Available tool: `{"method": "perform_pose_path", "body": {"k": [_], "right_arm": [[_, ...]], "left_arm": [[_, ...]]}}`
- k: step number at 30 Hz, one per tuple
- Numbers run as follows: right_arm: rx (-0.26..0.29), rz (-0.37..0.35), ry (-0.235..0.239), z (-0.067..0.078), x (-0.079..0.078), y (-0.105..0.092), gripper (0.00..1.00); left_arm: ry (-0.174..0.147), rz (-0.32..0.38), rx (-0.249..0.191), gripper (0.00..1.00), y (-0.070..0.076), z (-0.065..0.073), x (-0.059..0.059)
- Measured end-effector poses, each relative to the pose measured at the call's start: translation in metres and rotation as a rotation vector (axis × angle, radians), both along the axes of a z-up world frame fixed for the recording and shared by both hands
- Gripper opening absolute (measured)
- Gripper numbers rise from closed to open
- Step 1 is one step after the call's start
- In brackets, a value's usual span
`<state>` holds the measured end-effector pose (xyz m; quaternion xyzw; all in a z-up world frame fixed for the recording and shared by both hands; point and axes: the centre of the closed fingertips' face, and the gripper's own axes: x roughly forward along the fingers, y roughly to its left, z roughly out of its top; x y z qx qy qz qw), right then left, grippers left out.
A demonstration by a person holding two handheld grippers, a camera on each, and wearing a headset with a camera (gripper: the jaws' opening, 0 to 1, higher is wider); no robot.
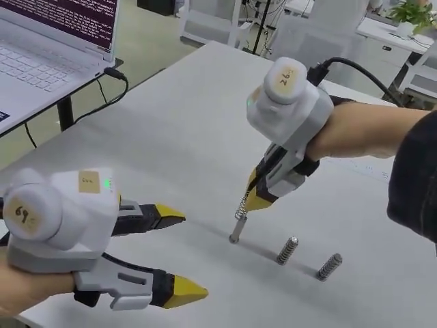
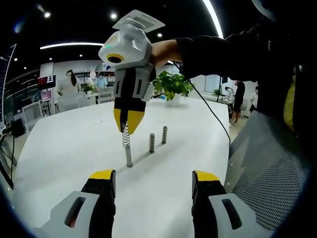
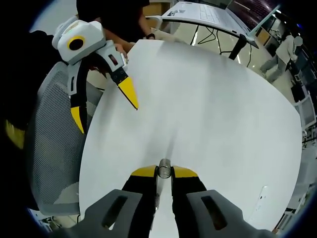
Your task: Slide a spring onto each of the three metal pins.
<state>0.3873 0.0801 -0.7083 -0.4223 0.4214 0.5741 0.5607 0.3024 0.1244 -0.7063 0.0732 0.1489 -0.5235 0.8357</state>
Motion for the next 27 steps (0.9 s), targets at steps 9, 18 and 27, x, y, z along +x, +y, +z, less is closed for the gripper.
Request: {"method": "perform_pose_path", "body": {"k": [9, 18, 27], "right_arm": [[-0.016, -0.003, -0.001, -0.001, -0.001, -0.004, 0.08], [-0.04, -0.001, -0.001, -0.009, -0.004, -0.007, 0.08], [-0.048, -0.008, 0.009, -0.018, -0.009, -0.006, 0.08]], "left_arm": [[-0.001, -0.003, 0.0, 0.57, 0.0, 0.0, 0.0], [0.002, -0.004, 0.002, 0.57, 0.0, -0.001, 0.0], [0.003, -0.002, 0.003, 0.56, 0.002, -0.002, 0.0]]}}
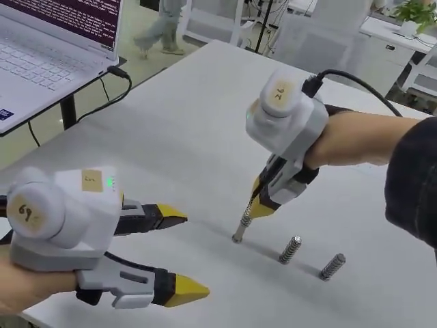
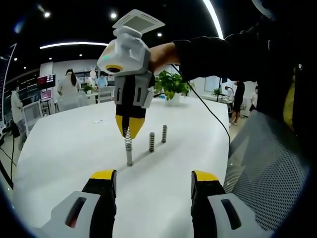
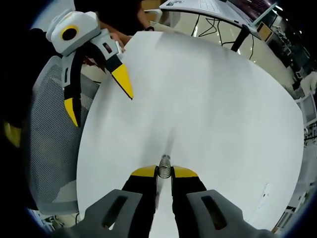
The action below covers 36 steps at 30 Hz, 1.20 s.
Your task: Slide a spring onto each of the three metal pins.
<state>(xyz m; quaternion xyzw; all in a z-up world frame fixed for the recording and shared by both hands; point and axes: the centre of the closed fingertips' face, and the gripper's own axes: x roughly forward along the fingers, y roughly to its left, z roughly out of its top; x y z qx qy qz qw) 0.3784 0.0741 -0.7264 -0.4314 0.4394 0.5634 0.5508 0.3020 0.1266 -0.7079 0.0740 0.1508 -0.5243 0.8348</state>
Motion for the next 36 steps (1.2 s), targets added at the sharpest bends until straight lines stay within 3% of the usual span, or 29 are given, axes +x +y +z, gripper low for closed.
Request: {"method": "perform_pose_path", "body": {"k": [10, 19, 36], "right_arm": [[-0.008, 0.0, 0.007, -0.015, -0.006, 0.001, 0.08], [-0.018, 0.005, 0.001, -0.03, -0.002, 0.002, 0.08], [-0.022, -0.001, -0.01, -0.041, 0.002, 0.003, 0.08]], "left_arm": [[-0.002, -0.003, -0.001, 0.56, -0.002, 0.001, 0.001], [0.001, -0.003, 0.001, 0.56, -0.001, -0.001, 0.0], [0.005, -0.005, 0.001, 0.55, -0.002, -0.002, 0.0]]}}
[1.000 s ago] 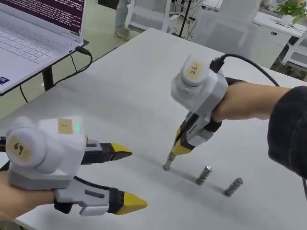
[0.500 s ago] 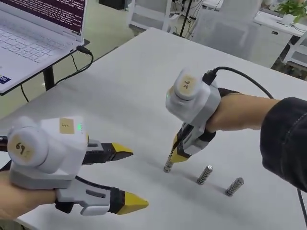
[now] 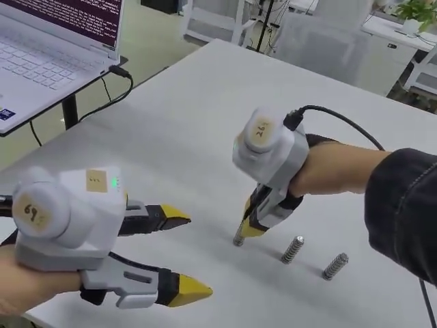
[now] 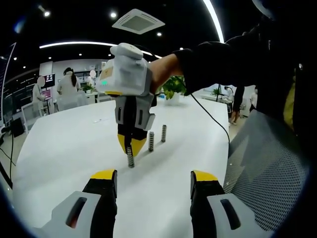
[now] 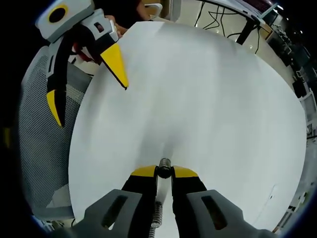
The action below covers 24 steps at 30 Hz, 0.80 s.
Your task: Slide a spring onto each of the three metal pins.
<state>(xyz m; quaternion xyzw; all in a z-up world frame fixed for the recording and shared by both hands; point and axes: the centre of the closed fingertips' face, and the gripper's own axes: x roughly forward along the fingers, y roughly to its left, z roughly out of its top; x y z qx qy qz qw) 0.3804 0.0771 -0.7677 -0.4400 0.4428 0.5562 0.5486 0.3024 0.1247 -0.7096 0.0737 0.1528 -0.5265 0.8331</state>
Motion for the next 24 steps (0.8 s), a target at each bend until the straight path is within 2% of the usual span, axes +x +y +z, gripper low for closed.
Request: {"method": "perform_pose_path", "body": {"k": [14, 24], "right_arm": [[0.01, 0.004, -0.008, -0.0005, 0.0005, 0.0012, 0.09], [0.035, -0.016, -0.017, 0.0022, 0.0014, -0.0008, 0.19]], "left_arm": [[0.002, -0.001, 0.003, 0.55, -0.0001, -0.0004, -0.0001], [0.004, 0.0, 0.005, 0.56, -0.0005, -0.0002, 0.0002]]}}
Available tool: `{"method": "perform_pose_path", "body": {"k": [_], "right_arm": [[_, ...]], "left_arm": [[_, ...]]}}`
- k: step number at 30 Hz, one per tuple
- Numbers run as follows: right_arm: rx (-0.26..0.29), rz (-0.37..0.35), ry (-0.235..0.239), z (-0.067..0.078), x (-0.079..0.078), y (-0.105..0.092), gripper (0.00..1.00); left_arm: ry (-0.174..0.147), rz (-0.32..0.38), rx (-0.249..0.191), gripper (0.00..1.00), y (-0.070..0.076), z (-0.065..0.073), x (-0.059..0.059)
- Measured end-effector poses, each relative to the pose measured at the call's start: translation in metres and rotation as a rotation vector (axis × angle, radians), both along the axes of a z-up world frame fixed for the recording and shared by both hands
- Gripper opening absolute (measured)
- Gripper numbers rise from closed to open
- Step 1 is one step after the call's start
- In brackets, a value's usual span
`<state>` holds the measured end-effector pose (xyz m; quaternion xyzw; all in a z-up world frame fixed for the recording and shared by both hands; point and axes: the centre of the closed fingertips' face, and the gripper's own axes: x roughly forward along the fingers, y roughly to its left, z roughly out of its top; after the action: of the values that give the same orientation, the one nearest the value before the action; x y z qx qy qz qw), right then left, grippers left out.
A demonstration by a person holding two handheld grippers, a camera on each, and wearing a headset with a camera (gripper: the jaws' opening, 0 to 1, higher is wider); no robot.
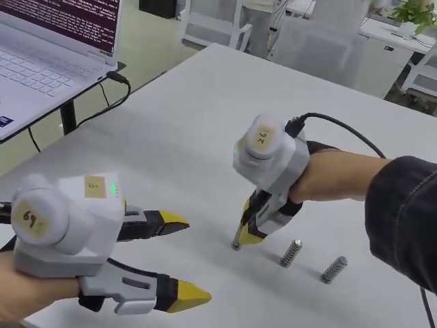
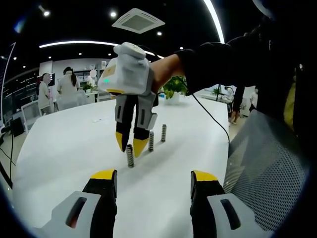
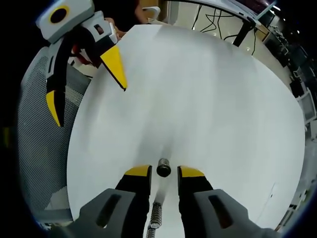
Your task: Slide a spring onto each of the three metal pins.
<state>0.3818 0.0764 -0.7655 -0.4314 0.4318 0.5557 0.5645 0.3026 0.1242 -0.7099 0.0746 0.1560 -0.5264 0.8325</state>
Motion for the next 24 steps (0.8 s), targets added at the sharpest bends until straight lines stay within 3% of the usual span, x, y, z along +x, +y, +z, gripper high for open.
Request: {"method": "perform_pose_path", "body": {"k": [11, 24], "right_arm": [[0.051, -0.037, -0.023, 0.014, 0.003, -0.005, 0.3], [0.173, -0.115, -0.064, 0.041, 0.004, -0.012, 0.36]], "left_arm": [[-0.002, 0.0, 0.0, 0.56, 0.0, 0.001, 0.001], [-0.006, -0.005, 0.006, 0.56, -0.003, 0.005, 0.004]]}}
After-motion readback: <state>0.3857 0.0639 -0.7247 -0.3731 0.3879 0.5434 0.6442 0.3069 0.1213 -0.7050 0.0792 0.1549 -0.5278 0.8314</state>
